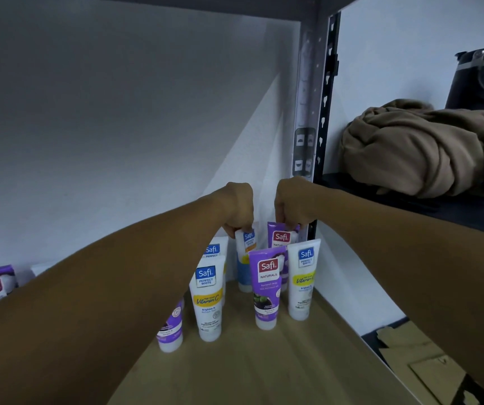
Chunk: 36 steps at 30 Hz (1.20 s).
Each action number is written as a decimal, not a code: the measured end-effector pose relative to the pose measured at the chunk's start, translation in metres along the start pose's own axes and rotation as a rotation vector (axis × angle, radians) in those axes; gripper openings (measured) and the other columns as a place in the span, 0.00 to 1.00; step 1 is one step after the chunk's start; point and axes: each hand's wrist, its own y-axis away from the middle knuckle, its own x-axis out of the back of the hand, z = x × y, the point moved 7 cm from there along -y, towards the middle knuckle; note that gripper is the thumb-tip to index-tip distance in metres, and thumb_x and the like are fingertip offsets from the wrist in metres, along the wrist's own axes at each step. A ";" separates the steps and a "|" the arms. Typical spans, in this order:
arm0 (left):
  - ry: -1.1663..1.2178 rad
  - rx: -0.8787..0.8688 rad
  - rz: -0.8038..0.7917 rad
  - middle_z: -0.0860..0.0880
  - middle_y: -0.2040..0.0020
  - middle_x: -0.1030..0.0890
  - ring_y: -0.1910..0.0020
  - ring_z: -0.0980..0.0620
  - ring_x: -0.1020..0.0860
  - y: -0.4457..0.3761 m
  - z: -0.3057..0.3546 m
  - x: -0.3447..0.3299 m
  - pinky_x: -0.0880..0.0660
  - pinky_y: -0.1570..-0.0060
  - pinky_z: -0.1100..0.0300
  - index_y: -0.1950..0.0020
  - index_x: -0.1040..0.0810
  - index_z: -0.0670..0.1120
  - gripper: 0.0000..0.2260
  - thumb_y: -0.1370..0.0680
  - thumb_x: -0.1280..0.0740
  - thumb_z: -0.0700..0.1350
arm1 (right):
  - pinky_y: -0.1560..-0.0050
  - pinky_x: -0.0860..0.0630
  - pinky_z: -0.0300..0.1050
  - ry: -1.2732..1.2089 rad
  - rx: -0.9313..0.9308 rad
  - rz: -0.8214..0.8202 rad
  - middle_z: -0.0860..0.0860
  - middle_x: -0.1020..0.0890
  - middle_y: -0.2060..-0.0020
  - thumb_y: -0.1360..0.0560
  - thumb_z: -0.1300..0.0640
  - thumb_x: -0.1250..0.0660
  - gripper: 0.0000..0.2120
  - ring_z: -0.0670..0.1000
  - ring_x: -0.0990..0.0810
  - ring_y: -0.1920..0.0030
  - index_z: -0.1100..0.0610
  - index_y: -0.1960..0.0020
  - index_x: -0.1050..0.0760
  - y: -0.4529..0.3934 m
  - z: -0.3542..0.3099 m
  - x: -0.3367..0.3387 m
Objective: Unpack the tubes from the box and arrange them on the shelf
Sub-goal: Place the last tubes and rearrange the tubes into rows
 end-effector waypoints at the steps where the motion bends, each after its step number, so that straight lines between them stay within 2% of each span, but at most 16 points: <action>1: -0.021 -0.018 -0.011 0.46 0.44 0.16 0.48 0.47 0.17 0.000 -0.001 -0.001 0.19 0.48 0.60 0.39 0.20 0.40 0.13 0.22 0.29 0.43 | 0.44 0.20 0.45 -0.018 0.011 0.009 0.52 0.15 0.52 0.27 0.59 0.27 0.10 0.49 0.16 0.53 0.58 0.46 0.17 0.001 0.000 0.001; 2: -0.006 -0.045 -0.011 0.46 0.42 0.17 0.46 0.46 0.17 -0.001 -0.001 -0.002 0.20 0.44 0.58 0.37 0.20 0.40 0.15 0.22 0.30 0.44 | 0.44 0.20 0.44 -0.015 0.014 0.011 0.52 0.15 0.51 0.26 0.59 0.28 0.10 0.49 0.16 0.52 0.58 0.45 0.17 0.001 0.001 0.001; 4: 0.036 -0.100 -0.015 0.45 0.40 0.18 0.45 0.46 0.18 -0.001 -0.001 -0.003 0.21 0.42 0.55 0.37 0.19 0.40 0.15 0.22 0.29 0.43 | 0.43 0.21 0.42 -0.002 0.049 0.033 0.51 0.15 0.51 0.25 0.60 0.30 0.09 0.48 0.17 0.52 0.57 0.45 0.17 0.000 0.001 -0.001; 7: 0.054 -0.163 0.024 0.44 0.42 0.17 0.46 0.46 0.18 -0.002 -0.003 -0.001 0.19 0.45 0.53 0.41 0.17 0.40 0.12 0.24 0.28 0.41 | 0.41 0.22 0.43 -0.033 0.065 0.077 0.51 0.15 0.50 0.25 0.60 0.29 0.08 0.48 0.18 0.51 0.56 0.46 0.16 -0.006 0.005 -0.003; 11: 0.049 -0.191 0.033 0.45 0.44 0.16 0.50 0.48 0.17 -0.005 -0.007 -0.005 0.18 0.49 0.56 0.42 0.17 0.41 0.12 0.25 0.27 0.41 | 0.39 0.23 0.46 -0.097 0.070 0.098 0.49 0.15 0.51 0.26 0.61 0.28 0.07 0.47 0.18 0.51 0.55 0.49 0.15 -0.011 0.008 -0.008; 15: 0.006 -0.212 0.075 0.45 0.47 0.15 0.54 0.49 0.17 -0.003 -0.008 -0.005 0.18 0.53 0.58 0.43 0.16 0.41 0.14 0.27 0.24 0.40 | 0.44 0.21 0.42 -0.167 0.079 0.114 0.50 0.15 0.52 0.25 0.63 0.29 0.08 0.45 0.19 0.56 0.57 0.48 0.16 -0.007 0.007 -0.005; 18: -0.007 -0.223 0.154 0.45 0.46 0.15 0.53 0.49 0.17 -0.001 -0.005 0.003 0.19 0.51 0.59 0.42 0.16 0.41 0.14 0.27 0.24 0.41 | 0.46 0.19 0.46 -0.200 0.043 0.153 0.51 0.15 0.55 0.27 0.65 0.28 0.06 0.48 0.17 0.56 0.56 0.52 0.15 -0.003 0.009 0.003; 22: -0.006 -0.240 0.249 0.45 0.44 0.16 0.54 0.52 0.20 0.012 0.000 0.033 0.23 0.51 0.61 0.42 0.16 0.42 0.15 0.28 0.23 0.41 | 0.49 0.18 0.45 -0.217 0.014 0.232 0.51 0.15 0.58 0.28 0.65 0.28 0.05 0.48 0.17 0.57 0.56 0.57 0.16 0.007 0.011 0.034; 27: 0.009 -0.237 0.399 0.46 0.42 0.16 0.54 0.53 0.21 0.046 0.005 0.092 0.24 0.52 0.62 0.42 0.16 0.43 0.14 0.27 0.24 0.43 | 0.47 0.20 0.46 -0.114 0.034 0.364 0.50 0.16 0.56 0.26 0.61 0.29 0.03 0.49 0.19 0.56 0.56 0.55 0.16 0.030 0.009 0.095; 32: -0.028 -0.211 0.455 0.46 0.42 0.17 0.54 0.55 0.23 0.097 0.005 0.148 0.26 0.53 0.62 0.42 0.16 0.43 0.15 0.27 0.24 0.45 | 0.44 0.24 0.42 -0.117 0.100 0.503 0.49 0.17 0.54 0.25 0.58 0.29 0.05 0.49 0.19 0.52 0.57 0.54 0.15 0.078 -0.007 0.162; 36: -0.013 -0.185 0.464 0.48 0.45 0.16 0.56 0.55 0.22 0.150 -0.003 0.173 0.27 0.55 0.62 0.43 0.15 0.45 0.13 0.27 0.24 0.45 | 0.49 0.26 0.39 -0.186 0.122 0.532 0.51 0.16 0.52 0.26 0.59 0.28 0.04 0.48 0.21 0.55 0.57 0.54 0.15 0.114 -0.033 0.193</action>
